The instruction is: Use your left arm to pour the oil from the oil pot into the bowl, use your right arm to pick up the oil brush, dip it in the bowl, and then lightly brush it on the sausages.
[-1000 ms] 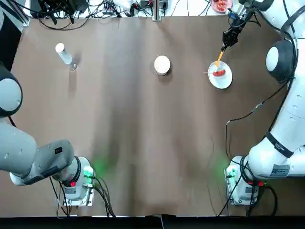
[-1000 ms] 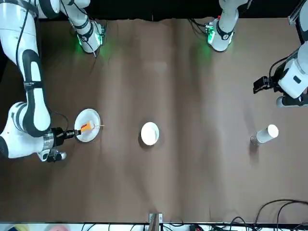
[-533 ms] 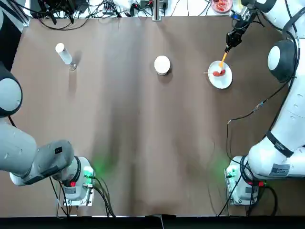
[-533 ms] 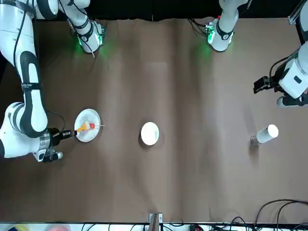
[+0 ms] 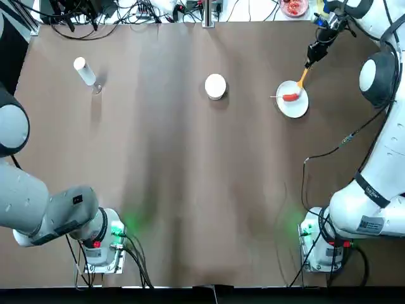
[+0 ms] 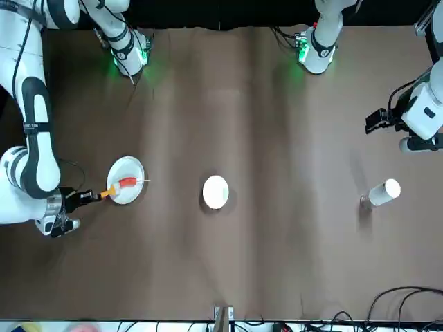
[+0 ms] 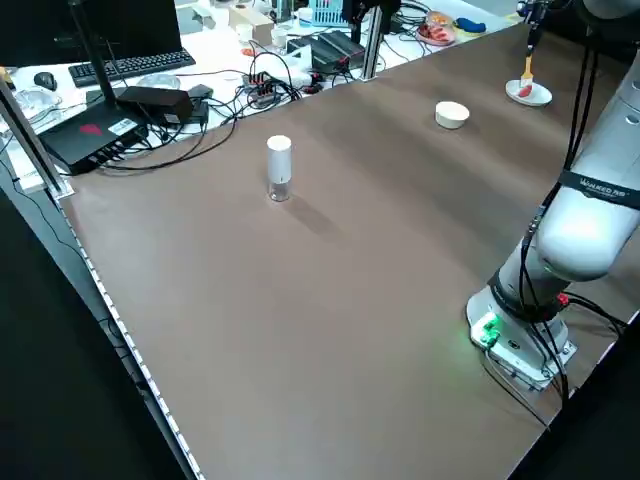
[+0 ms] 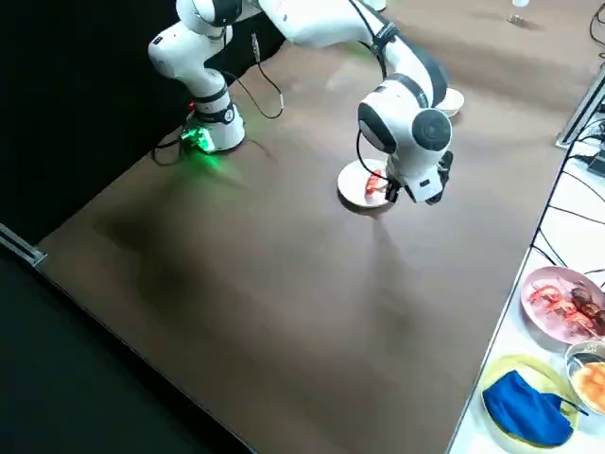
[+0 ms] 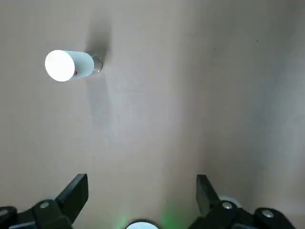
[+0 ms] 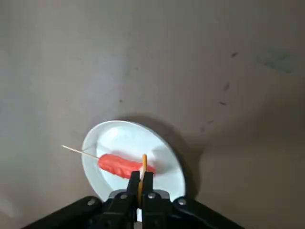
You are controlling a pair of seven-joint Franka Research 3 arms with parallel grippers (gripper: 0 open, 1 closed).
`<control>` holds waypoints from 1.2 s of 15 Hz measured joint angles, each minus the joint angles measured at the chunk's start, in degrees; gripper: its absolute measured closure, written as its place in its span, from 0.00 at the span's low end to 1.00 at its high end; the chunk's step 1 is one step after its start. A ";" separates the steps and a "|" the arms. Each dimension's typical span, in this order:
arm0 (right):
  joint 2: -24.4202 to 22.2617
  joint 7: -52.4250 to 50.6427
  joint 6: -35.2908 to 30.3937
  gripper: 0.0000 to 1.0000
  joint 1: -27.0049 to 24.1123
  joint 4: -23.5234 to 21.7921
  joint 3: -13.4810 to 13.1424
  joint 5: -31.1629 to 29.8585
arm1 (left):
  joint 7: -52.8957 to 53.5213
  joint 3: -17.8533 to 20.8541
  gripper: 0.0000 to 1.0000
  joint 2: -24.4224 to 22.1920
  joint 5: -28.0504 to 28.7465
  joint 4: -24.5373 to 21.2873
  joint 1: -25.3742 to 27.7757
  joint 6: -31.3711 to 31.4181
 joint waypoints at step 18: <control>-1.17 13.48 -1.94 0.95 14.27 0.00 0.85 -7.15 | -0.01 -0.15 0.00 -1.73 0.00 0.04 -0.01 -0.95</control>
